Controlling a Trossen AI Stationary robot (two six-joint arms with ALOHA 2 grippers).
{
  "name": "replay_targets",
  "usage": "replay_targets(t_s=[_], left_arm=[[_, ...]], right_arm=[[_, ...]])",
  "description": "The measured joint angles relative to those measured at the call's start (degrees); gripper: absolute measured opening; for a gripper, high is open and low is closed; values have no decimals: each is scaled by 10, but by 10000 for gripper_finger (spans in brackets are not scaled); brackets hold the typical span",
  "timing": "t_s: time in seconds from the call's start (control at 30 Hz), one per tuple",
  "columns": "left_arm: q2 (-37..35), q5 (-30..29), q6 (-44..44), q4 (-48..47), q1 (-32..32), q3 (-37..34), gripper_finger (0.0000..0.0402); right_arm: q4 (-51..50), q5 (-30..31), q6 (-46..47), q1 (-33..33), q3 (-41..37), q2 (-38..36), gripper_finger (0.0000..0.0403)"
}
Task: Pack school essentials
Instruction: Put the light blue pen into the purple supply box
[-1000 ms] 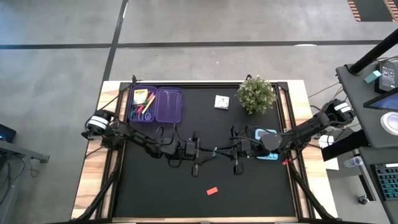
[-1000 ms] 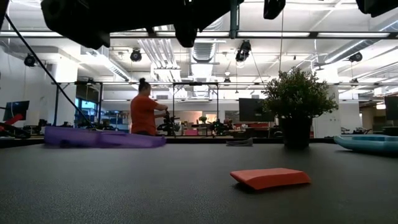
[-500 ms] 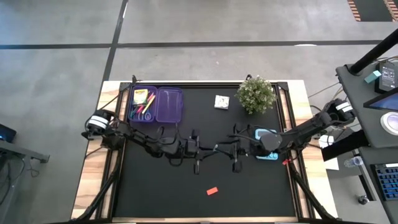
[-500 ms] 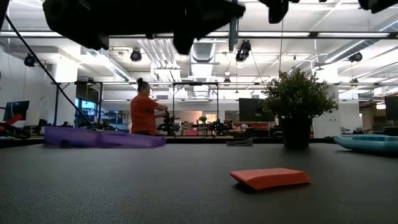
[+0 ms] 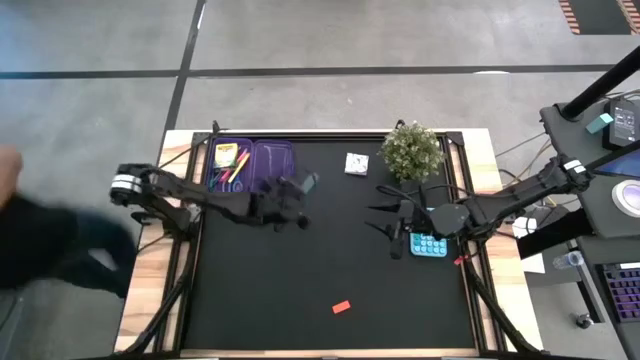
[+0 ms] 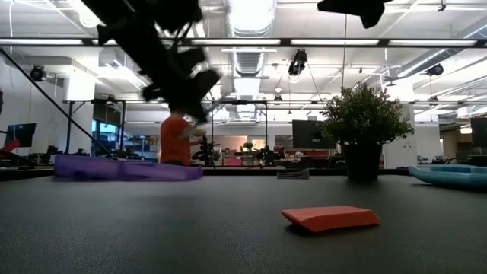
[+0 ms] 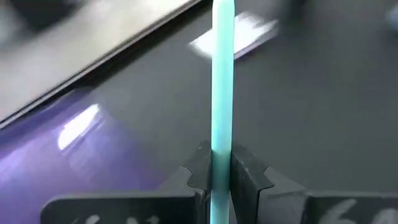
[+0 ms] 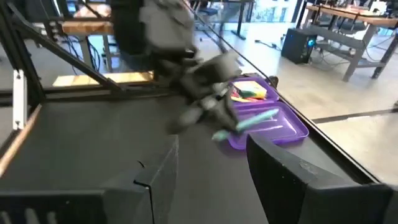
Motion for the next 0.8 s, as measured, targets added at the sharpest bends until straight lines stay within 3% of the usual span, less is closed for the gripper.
replay_targets(t_s=[0.13,0.27,0.4,0.53,0.8], left_arm=[[-35,5,-131,-268,102,8,12],[-44,30,-177,-409,208,8,12],[-37,73,-124,-415,285,8,12],[-24,80,-114,-420,337,8,18],[-16,84,-86,-400,360,8,53]], right_arm=[[-4,0,1,0,-9,-23,170],[-6,-2,-1,0,-12,-24,165],[-3,-2,-7,0,-12,-19,162],[-3,-2,-7,0,-12,-17,162],[-2,-2,-11,0,-12,-17,160]])
